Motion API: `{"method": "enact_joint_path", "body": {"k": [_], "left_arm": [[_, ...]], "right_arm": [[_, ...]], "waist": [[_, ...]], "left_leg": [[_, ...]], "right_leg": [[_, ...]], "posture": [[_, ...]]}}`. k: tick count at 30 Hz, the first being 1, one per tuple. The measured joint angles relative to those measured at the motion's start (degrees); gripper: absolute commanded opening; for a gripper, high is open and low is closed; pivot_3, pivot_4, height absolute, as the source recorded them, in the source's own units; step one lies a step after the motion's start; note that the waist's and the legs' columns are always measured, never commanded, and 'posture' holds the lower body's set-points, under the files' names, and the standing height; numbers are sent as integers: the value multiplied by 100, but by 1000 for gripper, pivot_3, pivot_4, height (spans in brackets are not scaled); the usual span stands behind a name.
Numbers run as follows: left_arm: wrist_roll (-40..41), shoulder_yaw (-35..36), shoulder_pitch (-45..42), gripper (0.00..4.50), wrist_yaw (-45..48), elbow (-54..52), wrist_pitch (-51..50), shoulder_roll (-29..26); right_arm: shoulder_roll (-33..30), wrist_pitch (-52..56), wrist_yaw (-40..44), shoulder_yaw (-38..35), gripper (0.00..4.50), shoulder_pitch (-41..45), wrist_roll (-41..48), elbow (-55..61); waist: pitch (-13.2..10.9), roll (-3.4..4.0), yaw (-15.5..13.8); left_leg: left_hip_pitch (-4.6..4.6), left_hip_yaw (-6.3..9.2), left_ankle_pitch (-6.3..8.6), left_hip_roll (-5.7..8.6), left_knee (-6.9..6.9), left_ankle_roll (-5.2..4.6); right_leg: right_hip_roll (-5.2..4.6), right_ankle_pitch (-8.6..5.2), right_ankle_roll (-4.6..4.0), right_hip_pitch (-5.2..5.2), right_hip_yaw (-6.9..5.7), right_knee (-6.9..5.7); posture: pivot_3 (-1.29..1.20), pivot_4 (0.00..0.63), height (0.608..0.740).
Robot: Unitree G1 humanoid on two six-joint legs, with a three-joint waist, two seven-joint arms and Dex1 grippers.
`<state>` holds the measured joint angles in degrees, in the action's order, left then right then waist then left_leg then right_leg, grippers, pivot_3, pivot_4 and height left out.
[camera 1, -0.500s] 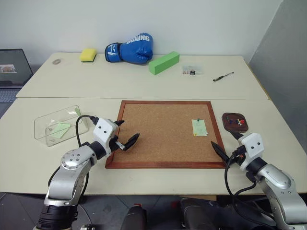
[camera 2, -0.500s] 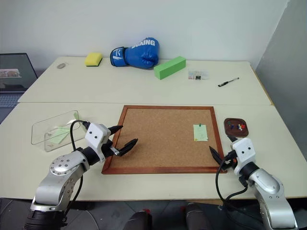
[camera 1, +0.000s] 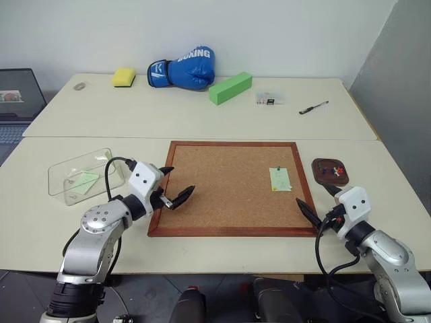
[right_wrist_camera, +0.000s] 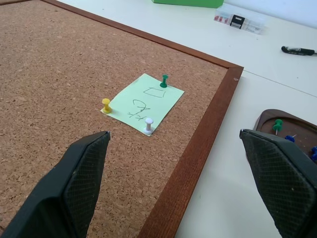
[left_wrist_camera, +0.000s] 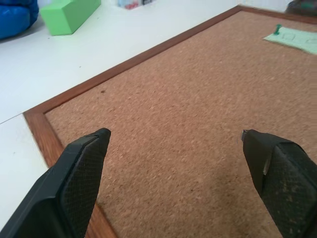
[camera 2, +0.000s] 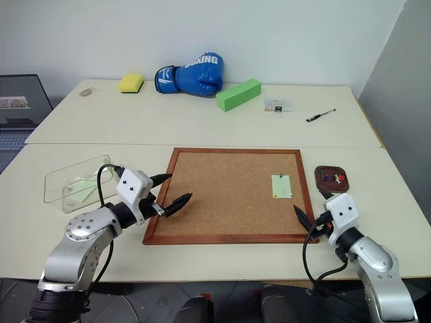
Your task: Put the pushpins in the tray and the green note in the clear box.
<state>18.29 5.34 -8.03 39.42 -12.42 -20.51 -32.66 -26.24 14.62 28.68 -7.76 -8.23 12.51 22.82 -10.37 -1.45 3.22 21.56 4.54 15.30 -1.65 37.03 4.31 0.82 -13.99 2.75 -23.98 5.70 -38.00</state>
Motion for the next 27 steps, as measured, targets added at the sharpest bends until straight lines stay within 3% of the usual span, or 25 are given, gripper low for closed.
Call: {"method": "enact_joint_path", "body": {"k": [3,7,26,27], "left_arm": [[167,-4,-207,4500,75,4,-125,29],[122,-307,-767,3923,282,164,-89,42],[-207,-1524,-1510,19,1251,940,279,452],[-265,-1592,-1554,7,1248,1060,340,546]], "right_arm": [[4,-19,-4,12,4456,19,-2,19],[8,-21,-27,93,4500,61,-8,294],[-8,190,15,312,4500,-205,48,903],[-24,245,25,341,4500,-138,50,894]], "waist": [[0,0,0],[0,0,-2],[0,0,-1],[0,0,-2]], "left_leg": [[0,0,0,0,0,0],[1,1,0,1,1,0],[11,2,0,2,2,0],[11,2,0,3,4,0]], "right_leg": [[0,1,1,0,-1,-1],[1,1,2,1,-1,0],[1,4,6,-6,-1,0],[1,4,6,-5,-1,-1]], "posture": [[0,150,740],[0,150,740],[0,150,740],[0,150,740]]}}
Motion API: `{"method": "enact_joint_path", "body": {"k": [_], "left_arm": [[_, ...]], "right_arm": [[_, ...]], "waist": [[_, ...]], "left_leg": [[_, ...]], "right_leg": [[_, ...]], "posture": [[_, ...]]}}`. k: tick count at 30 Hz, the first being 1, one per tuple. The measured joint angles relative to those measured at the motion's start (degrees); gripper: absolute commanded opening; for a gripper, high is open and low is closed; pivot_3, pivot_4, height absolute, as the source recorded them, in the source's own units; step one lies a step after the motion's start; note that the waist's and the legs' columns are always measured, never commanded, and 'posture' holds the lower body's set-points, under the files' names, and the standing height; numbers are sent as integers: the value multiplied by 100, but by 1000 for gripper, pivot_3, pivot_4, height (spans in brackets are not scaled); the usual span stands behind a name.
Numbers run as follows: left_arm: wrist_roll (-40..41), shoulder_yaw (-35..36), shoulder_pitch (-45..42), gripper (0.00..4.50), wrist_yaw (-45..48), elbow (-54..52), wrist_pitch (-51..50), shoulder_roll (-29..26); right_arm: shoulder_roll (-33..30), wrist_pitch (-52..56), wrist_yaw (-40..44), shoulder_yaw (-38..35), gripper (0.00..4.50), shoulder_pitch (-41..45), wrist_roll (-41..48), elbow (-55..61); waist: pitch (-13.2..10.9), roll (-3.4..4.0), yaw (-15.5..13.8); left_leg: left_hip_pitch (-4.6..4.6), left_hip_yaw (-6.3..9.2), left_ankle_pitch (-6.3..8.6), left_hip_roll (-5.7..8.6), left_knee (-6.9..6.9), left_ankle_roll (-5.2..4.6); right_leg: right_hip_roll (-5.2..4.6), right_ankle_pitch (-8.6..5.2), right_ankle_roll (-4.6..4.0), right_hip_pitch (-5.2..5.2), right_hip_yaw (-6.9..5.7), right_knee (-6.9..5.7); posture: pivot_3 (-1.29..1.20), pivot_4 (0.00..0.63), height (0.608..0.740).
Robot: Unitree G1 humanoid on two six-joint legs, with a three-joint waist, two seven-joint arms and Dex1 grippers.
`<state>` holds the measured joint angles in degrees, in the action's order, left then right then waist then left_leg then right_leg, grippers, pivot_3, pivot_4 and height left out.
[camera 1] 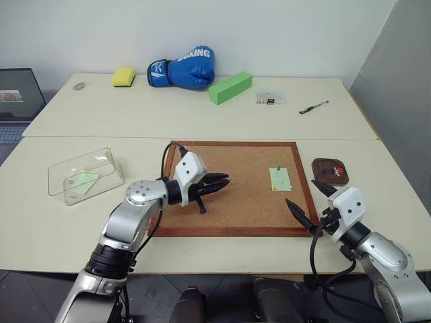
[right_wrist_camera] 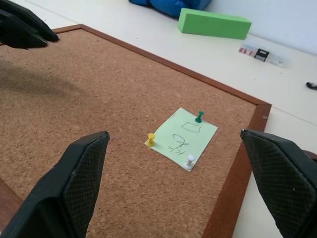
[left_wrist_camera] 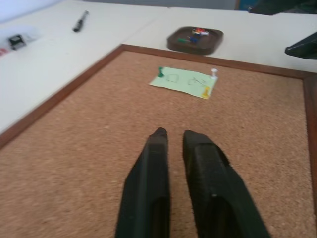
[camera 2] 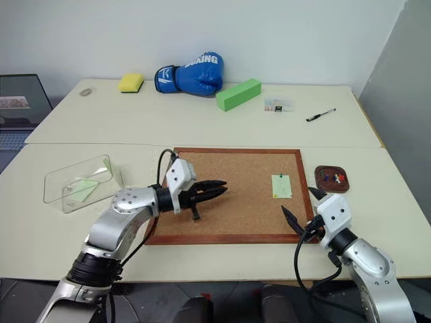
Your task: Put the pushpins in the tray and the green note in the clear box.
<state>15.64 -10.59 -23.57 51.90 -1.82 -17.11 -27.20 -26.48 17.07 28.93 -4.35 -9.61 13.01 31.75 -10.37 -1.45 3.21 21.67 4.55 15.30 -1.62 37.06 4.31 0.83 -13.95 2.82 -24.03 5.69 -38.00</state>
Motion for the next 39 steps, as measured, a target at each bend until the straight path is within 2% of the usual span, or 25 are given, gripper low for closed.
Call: {"method": "enact_joint_path", "body": {"k": [4,8,18,31,34,39], "left_arm": [[-228,-231,-149,7,-19,460,203,290],[-542,-400,-267,7,-132,1227,493,631],[-781,-474,-421,7,9,1811,1054,731],[-792,-382,-241,7,-48,1599,995,706],[-793,-368,-196,0,-76,1549,988,705],[-798,-367,-171,0,-117,1505,964,697]], "right_arm": [[2,135,7,12,4500,448,28,-104],[100,533,-86,10,4500,1327,142,-837],[298,912,-278,52,4500,3052,134,-2832],[429,855,-25,449,4500,3424,-67,-3943],[465,808,-21,455,4062,3534,-98,-4122],[514,660,-16,455,2900,3670,-147,-4346]], "waist": [[0,0,3],[0,-1,4],[3,4,5],[4,7,22],[4,8,28],[5,8,29]], "left_leg": [[-1,1,0,1,1,0],[-6,1,0,2,2,-1],[-4,2,0,4,-1,-1],[-7,1,0,3,-4,-2],[-7,1,0,3,-4,-1],[-8,1,0,3,-3,-2]], "right_leg": [[1,1,2,2,0,0],[1,3,2,5,2,-2],[0,3,3,5,1,-3],[1,3,3,5,3,-4],[0,4,3,4,3,-4],[0,4,3,4,3,-5]], "posture": [[0,150,740],[0,150,740],[0,150,740],[0,150,740],[0,150,740],[0,150,740]]}}
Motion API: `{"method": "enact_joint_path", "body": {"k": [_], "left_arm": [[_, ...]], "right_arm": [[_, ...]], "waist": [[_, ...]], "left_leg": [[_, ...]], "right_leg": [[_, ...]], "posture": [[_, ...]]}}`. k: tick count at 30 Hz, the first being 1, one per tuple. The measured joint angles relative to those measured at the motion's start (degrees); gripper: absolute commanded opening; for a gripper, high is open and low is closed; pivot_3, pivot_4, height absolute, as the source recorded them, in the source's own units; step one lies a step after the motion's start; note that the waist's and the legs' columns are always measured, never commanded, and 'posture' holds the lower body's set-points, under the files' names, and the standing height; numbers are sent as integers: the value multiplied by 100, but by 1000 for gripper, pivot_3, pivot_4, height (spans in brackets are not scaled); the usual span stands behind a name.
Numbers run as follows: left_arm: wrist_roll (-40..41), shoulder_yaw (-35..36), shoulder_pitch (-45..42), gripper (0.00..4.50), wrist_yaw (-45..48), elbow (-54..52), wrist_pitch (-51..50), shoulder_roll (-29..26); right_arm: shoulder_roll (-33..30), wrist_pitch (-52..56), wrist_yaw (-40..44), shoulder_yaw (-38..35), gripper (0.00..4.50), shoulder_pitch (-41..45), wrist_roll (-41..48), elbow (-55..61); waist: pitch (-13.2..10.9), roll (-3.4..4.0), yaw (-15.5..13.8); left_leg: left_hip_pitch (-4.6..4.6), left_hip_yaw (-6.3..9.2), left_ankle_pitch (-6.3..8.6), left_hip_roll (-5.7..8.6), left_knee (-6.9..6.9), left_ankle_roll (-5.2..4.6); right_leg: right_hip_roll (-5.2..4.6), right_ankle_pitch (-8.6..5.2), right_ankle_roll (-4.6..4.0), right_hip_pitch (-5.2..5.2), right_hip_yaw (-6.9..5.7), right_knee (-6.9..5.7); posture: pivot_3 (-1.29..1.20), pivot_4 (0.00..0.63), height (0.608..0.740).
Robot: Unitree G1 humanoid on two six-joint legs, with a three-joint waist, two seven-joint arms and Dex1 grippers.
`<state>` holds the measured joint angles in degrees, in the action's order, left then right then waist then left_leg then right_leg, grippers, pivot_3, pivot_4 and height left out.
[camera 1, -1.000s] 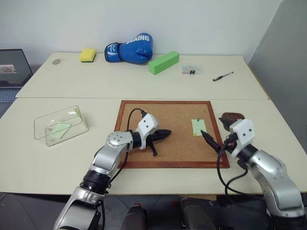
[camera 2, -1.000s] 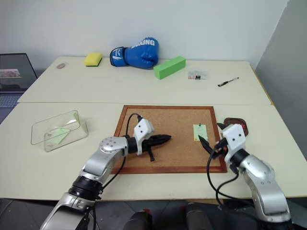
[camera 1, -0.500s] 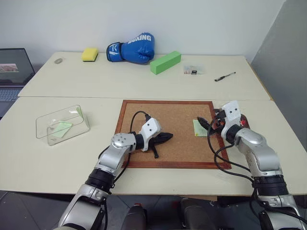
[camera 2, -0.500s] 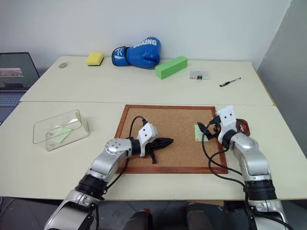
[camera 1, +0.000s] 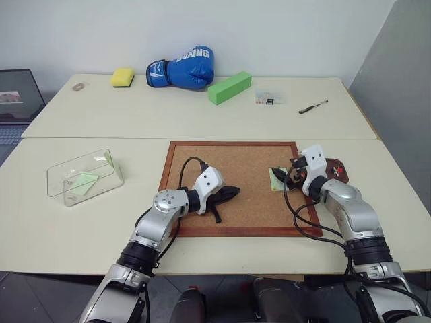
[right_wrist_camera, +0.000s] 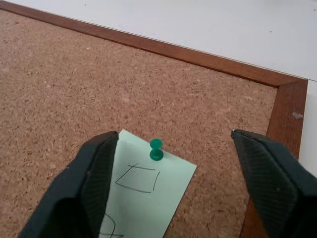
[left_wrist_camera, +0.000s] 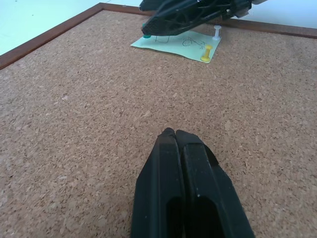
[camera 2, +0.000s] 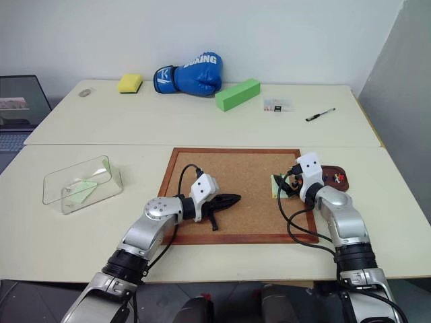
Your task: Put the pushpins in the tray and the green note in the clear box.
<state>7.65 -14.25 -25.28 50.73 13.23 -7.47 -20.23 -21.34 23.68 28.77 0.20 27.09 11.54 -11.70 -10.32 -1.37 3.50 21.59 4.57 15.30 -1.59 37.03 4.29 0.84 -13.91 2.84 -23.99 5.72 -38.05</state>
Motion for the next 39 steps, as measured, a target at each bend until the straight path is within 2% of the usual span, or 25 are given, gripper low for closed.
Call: {"method": "enact_joint_path", "body": {"k": [6,14,24,25,26,28,32,39], "left_arm": [[0,0,34,0,-6,-75,-58,-29],[-2,0,102,0,-5,-150,-81,-75],[-2,5,153,0,-11,-201,-84,-96],[-3,13,179,0,-12,-226,-82,-101],[-3,17,192,0,-13,-240,-81,-103],[-3,20,212,0,-14,-258,-80,-103],[-7,20,219,0,-17,-269,-82,-103],[-10,20,227,0,-36,-273,-81,-98]], "right_arm": [[11,-86,40,1,1543,93,-34,-106],[6,44,177,2,56,97,-71,-72],[2,54,178,1,56,87,-133,-68],[1,-23,178,-5,420,87,-132,-32],[1,-70,178,-5,536,86,-134,0],[-13,-183,187,-3,1103,87,-145,92],[-31,-195,163,17,1954,87,-240,120],[-72,-76,196,117,1954,154,-371,-73]], "waist": [[0,0,10],[1,1,14],[1,1,25],[1,1,28],[1,1,31],[1,1,33],[1,1,32],[1,1,32]], "left_leg": [[0,0,0,0,-2,0],[-7,0,0,-1,-1,0],[-14,0,0,0,-3,0],[-14,0,0,-1,-3,0],[-14,0,0,-1,-4,0],[-14,0,0,-1,-4,0],[-14,0,0,-1,-4,0],[-16,0,0,-1,-4,0]], "right_leg": [[0,0,0,0,0,1],[0,0,0,5,0,0],[0,0,0,14,0,3],[0,0,0,14,0,3],[0,-1,0,14,0,3],[0,-1,0,14,0,4],[0,-1,0,15,0,5],[0,-1,0,17,0,5]], "posture": [[0,150,740],[0,150,740],[0,150,740],[0,150,740],[0,150,740],[0,150,740],[0,150,740],[0,150,740]]}}
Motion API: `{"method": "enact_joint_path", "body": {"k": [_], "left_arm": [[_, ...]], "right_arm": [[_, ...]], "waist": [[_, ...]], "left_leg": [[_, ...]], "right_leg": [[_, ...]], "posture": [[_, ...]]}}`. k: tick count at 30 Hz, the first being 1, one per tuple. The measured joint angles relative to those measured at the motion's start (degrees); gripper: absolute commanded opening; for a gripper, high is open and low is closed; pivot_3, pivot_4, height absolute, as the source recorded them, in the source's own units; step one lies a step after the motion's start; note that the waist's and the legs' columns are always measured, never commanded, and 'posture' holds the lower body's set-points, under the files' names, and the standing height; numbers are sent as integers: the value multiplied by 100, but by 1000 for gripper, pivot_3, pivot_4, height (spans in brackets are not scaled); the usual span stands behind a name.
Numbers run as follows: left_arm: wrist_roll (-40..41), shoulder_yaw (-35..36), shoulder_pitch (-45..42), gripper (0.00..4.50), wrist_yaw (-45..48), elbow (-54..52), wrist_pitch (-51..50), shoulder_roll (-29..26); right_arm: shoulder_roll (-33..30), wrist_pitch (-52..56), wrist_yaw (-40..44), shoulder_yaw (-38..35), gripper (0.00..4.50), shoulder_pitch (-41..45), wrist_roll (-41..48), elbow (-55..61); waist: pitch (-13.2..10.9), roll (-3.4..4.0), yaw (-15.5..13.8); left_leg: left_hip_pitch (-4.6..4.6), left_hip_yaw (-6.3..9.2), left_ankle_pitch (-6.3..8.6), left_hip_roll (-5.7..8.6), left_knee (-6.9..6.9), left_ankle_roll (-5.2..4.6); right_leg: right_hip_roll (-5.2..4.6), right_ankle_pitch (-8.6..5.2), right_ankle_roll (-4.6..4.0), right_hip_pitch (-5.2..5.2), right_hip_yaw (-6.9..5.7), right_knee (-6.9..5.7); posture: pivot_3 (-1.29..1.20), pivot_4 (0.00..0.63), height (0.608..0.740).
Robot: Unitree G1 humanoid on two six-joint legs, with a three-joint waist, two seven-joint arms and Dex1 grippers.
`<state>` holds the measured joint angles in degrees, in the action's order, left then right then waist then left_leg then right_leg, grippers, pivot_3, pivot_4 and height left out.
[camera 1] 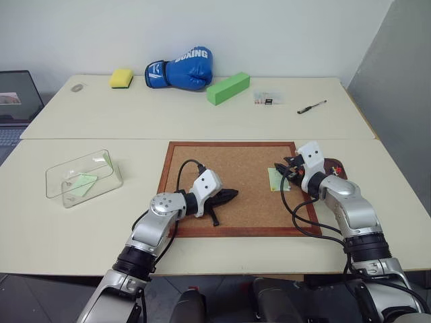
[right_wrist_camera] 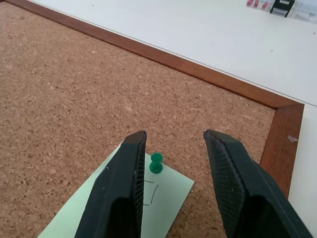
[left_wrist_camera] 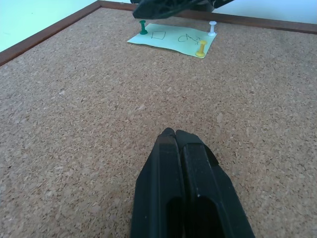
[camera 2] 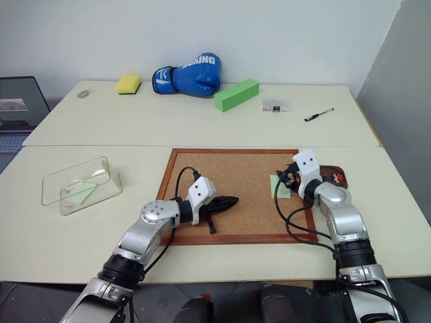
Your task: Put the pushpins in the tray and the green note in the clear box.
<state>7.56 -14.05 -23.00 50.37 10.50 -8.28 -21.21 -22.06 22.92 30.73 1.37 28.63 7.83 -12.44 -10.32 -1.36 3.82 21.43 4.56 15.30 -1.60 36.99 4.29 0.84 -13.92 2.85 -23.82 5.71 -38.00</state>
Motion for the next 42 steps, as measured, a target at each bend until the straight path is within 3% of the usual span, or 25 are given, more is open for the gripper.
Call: {"method": "enact_joint_path", "body": {"k": [8,11,18,42], "left_arm": [[-2,0,37,0,-47,-48,-5,-1],[-2,-1,37,0,-63,-48,-6,0],[-2,-8,37,0,-89,-46,-9,1],[-170,-134,36,0,-141,-86,-132,-75]], "right_arm": [[4,70,30,42,1954,39,-6,-152],[5,100,33,42,1522,39,0,-153],[65,131,143,68,37,39,44,-152],[-5,396,-35,-268,37,-8,266,988]], "waist": [[0,0,0],[0,0,0],[0,0,0],[-1,1,79]], "left_leg": [[-1,0,0,0,0,0],[-1,0,0,0,0,0],[-2,0,0,0,2,0],[-52,0,1,0,-8,0]], "right_leg": [[0,0,0,2,0,0],[0,0,0,2,0,0],[0,0,1,4,0,0],[0,-4,-1,50,1,9]], "posture": [[0,150,740],[0,150,740],[0,150,740],[0,150,740]]}}
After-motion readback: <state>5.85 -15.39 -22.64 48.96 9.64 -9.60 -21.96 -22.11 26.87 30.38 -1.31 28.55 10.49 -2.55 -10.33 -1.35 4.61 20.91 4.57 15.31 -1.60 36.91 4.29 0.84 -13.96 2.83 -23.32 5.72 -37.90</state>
